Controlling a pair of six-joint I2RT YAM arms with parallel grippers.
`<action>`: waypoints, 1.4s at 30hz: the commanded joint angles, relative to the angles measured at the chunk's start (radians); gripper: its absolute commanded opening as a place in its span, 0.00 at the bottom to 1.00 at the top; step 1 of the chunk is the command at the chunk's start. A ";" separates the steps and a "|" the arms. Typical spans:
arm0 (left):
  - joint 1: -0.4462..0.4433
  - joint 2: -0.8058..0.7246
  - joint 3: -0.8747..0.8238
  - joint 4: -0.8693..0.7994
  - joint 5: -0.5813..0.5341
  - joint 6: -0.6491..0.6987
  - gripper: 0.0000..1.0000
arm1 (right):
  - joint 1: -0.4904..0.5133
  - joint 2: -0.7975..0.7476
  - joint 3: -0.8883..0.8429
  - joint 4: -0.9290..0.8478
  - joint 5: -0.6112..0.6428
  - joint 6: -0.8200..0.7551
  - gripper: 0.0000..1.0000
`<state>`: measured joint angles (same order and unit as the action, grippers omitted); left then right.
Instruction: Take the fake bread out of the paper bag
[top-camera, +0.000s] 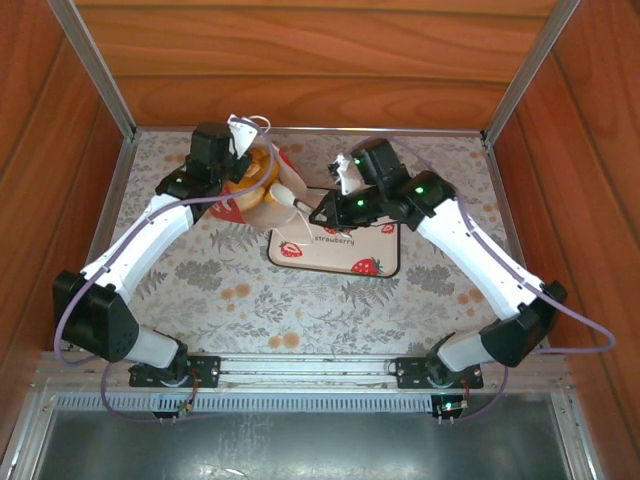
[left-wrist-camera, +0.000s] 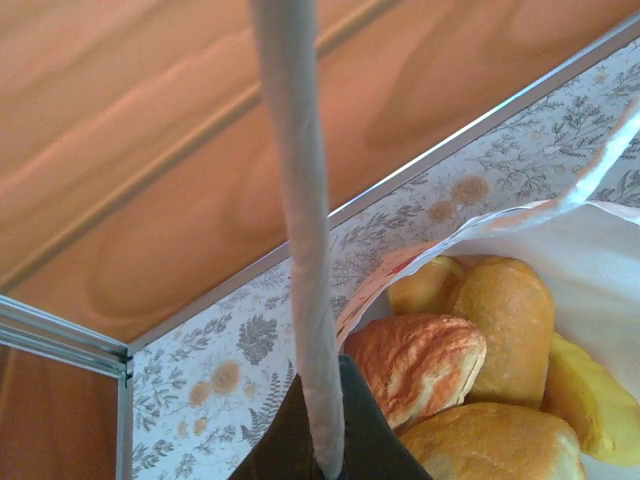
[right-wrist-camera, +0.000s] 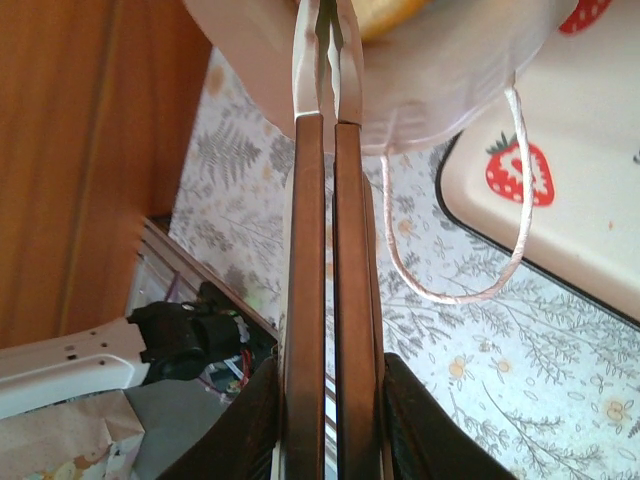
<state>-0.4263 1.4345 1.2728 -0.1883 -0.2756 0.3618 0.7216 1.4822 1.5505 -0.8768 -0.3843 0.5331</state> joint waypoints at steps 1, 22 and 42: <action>-0.008 -0.055 -0.017 0.108 -0.020 -0.037 0.00 | 0.012 0.031 0.026 0.026 -0.017 0.020 0.23; -0.039 -0.099 -0.102 0.125 0.002 -0.099 0.00 | 0.013 0.210 0.114 -0.024 0.075 0.068 0.40; -0.059 -0.123 -0.122 0.133 0.010 -0.118 0.00 | 0.013 0.309 0.173 -0.039 0.139 0.080 0.44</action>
<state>-0.4740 1.3483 1.1488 -0.1108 -0.2756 0.2657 0.7273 1.7748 1.6936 -0.9199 -0.2703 0.5987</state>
